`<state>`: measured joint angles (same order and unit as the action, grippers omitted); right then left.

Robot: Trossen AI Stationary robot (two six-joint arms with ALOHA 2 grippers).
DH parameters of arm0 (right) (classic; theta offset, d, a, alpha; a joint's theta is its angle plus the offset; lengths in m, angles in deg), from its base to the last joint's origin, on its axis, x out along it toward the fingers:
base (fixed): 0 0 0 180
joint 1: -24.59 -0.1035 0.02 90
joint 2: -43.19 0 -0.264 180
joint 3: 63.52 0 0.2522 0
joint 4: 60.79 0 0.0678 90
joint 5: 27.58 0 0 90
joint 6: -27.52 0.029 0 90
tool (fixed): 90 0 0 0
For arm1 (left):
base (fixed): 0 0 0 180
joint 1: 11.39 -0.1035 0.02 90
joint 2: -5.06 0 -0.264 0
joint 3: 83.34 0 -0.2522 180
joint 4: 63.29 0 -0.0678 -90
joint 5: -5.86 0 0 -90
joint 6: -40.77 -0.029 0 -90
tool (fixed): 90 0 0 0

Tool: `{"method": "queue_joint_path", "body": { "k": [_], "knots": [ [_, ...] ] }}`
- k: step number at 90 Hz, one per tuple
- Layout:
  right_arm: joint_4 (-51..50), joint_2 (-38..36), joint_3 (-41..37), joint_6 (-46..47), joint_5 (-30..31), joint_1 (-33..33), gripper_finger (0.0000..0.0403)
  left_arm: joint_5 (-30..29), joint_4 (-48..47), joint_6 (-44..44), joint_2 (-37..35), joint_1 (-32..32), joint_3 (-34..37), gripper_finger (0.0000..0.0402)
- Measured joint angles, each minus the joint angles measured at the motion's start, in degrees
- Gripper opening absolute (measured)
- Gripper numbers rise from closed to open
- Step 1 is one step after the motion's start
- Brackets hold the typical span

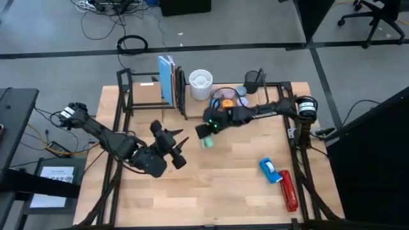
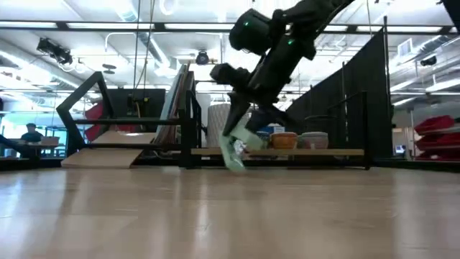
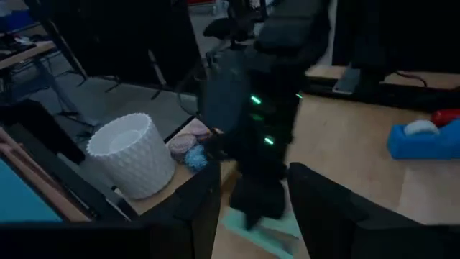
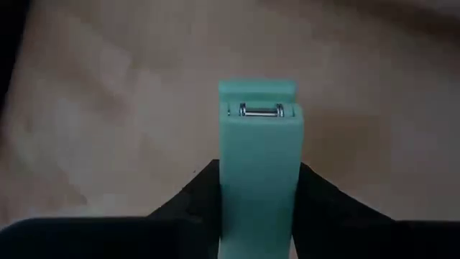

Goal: Stock shelves
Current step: Put the green stapler under the left of the shelf, then put the blue tape dispenser under the left of the shelf

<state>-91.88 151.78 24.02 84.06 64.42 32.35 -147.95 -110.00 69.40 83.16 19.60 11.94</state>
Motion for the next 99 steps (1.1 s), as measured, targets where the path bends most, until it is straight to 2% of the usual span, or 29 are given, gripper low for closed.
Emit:
{"method": "queue_joint_path", "body": {
  "k": [7, 24, 39, 46, 57, 68, 74, 85, 99],
  "knots": [
    [1.75, 0.78, 0.12, 0.63, 1.11, 0.78, 0.0098, 0.00, 0.03, 0.11, 0.00, 0.35, 0.00, 0.0142],
    [4.35, 1.08, 0.13, 2.31, 4.74, 1.34, 0.0177, 0.02, 0.11, 0.14, 0.00, 0.67, 0.00, 0.0142],
    [6.54, 0.71, 0.13, 1.54, 5.56, 0.83, 0.0194, 0.07, 0.07, 0.16, 0.00, 0.68, 0.00, 0.0142],
    [8.07, 0.25, 0.10, -0.97, 5.31, -0.42, 0.0189, 0.07, 0.04, 0.18, 0.00, 0.67, 0.00, 0.0142],
    [8.52, -1.75, 0.17, -10.07, 3.00, -4.77, 0.0176, 0.34, -0.13, 0.18, 0.00, 1.10, 0.00, 0.0142],
    [2.93, -2.11, 0.15, -16.18, -1.59, -9.74, 0.0159, 0.39, -0.07, 0.22, 0.01, 2.07, 0.00, 0.0142],
    [-0.67, -1.51, 0.16, -18.06, -2.12, -11.42, 0.0145, 0.39, 0.16, 0.22, 0.02, 2.46, 0.00, 0.0142],
    [-5.05, 1.79, -0.37, -18.38, 1.69, -10.26, 0.0109, 0.41, 0.21, 0.22, 0.02, 2.61, 0.00, 0.0142],
    [2.49, 5.38, -0.18, -20.64, -0.04, -6.71, 0.0064, 0.42, 0.20, 0.22, 0.04, 2.61, 0.02, 0.0142]
  ]
}}
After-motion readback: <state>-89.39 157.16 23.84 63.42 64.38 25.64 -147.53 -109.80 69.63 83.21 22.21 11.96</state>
